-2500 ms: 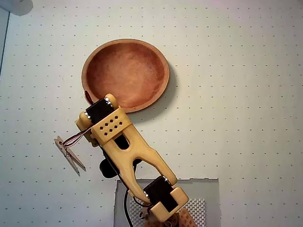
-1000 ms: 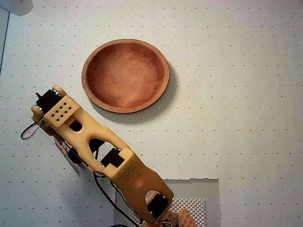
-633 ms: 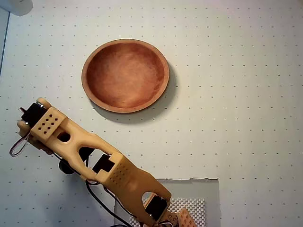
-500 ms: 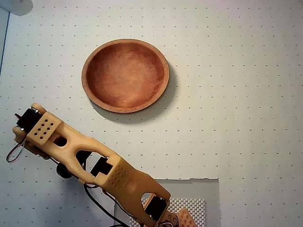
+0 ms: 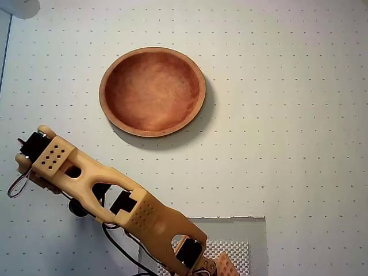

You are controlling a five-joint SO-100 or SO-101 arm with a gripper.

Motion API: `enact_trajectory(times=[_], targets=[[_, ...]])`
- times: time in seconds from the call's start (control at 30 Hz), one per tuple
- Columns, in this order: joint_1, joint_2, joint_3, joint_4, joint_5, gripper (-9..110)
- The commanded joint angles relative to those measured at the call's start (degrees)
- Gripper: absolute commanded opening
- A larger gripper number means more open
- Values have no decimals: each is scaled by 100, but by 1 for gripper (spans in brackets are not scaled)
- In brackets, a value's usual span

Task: Grasp a clothespin and put it in the bowl.

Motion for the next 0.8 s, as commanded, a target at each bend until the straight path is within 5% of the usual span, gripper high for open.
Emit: enact_trajectory(times=[0.0, 0.77], targets=[[79, 132, -387, 158, -79, 15], [501, -1143, -1310, -62, -79, 16]])
